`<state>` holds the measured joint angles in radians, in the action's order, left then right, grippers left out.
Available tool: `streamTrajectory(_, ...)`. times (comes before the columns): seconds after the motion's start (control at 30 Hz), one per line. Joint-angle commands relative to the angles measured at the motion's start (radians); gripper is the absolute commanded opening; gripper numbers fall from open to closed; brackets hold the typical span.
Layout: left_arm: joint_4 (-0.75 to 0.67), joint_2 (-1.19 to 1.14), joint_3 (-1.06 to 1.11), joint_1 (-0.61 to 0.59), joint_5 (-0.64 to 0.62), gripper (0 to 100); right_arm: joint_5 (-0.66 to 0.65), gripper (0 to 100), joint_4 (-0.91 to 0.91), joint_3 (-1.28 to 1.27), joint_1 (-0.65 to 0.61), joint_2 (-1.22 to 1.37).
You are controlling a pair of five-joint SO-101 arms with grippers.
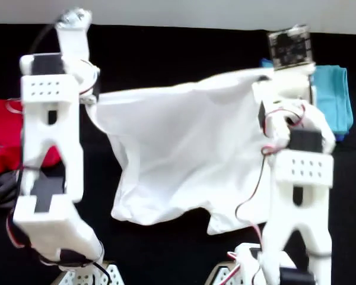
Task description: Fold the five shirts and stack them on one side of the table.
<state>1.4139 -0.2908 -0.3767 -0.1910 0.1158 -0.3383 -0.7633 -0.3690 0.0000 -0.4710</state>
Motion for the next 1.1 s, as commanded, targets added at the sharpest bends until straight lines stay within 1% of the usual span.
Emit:
streamTrajectory(0.0, -0.08, -0.13, -0.021, -0.005, 0.008, 1, -0.008, 0.6, 0.05, -0.01, -0.004, 0.088)
streamTrajectory(0.1, -0.101, -0.206, -0.087, -0.005, 0.006, 1, -0.008, 0.6, 0.047, 0.027, -0.005, 0.176)
streamTrajectory(0.2, -0.071, -0.236, -0.188, -0.005, 0.006, 2, -0.008, 0.6, 0.045, 0.07, -0.005, 0.231)
streamTrajectory(0.23, -0.04, -0.237, -0.222, -0.007, 0.006, 3, -0.008, 0.6, 0.045, 0.081, -0.005, 0.243)
streamTrajectory(0.33, 0.063, -0.236, -0.34, -0.007, 0.006, 13, -0.008, 0.6, 0.045, 0.104, -0.007, 0.269)
streamTrajectory(0.4, 0.132, -0.236, -0.43, -0.007, 0.006, 18, -0.008, 0.6, 0.045, 0.104, -0.007, 0.272)
streamTrajectory(0.53, 0.261, -0.236, -0.575, 0.019, 0.005, 16, -0.008, 0.6, 0.047, 0.104, -0.008, 0.275)
streamTrajectory(0.63, 0.358, -0.237, -0.595, 0.081, 0.009, 16, -0.008, 0.6, 0.047, 0.104, -0.008, 0.275)
streamTrajectory(0.73, 0.359, -0.234, -0.504, 0.142, 0.009, 16, -0.008, 0.6, 0.047, 0.104, -0.008, 0.275)
streamTrajectory(0.83, 0.353, -0.236, -0.475, 0.18, 0.009, 16, -0.008, 0.6, 0.047, 0.104, -0.008, 0.275)
streamTrajectory(0.93, 0.344, -0.243, -0.499, 0.173, 0.011, 16, -0.008, 0.6, 0.045, 0.102, -0.008, 0.275)
streamTrajectory(1.07, 0.259, -0.243, -0.501, 0.105, 0.008, 16, -0.008, 0.6, 0.045, 0.102, -0.008, 0.274)
